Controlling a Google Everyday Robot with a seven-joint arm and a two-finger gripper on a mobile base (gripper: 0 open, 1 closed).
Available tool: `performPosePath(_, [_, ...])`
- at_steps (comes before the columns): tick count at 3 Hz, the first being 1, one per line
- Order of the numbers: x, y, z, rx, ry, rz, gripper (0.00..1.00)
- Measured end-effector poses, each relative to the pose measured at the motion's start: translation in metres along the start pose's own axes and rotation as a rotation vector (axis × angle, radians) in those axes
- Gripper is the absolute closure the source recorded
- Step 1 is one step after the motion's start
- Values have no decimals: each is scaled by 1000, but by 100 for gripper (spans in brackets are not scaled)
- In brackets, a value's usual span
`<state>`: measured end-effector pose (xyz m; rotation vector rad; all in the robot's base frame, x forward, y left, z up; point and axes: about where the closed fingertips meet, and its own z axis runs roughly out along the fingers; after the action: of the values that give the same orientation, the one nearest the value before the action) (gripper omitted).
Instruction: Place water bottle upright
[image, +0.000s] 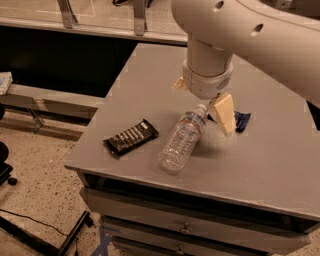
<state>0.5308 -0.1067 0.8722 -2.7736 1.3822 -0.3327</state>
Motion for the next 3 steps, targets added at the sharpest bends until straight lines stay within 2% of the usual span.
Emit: performPosePath(3, [-3, -4, 5, -5, -35, -94, 0])
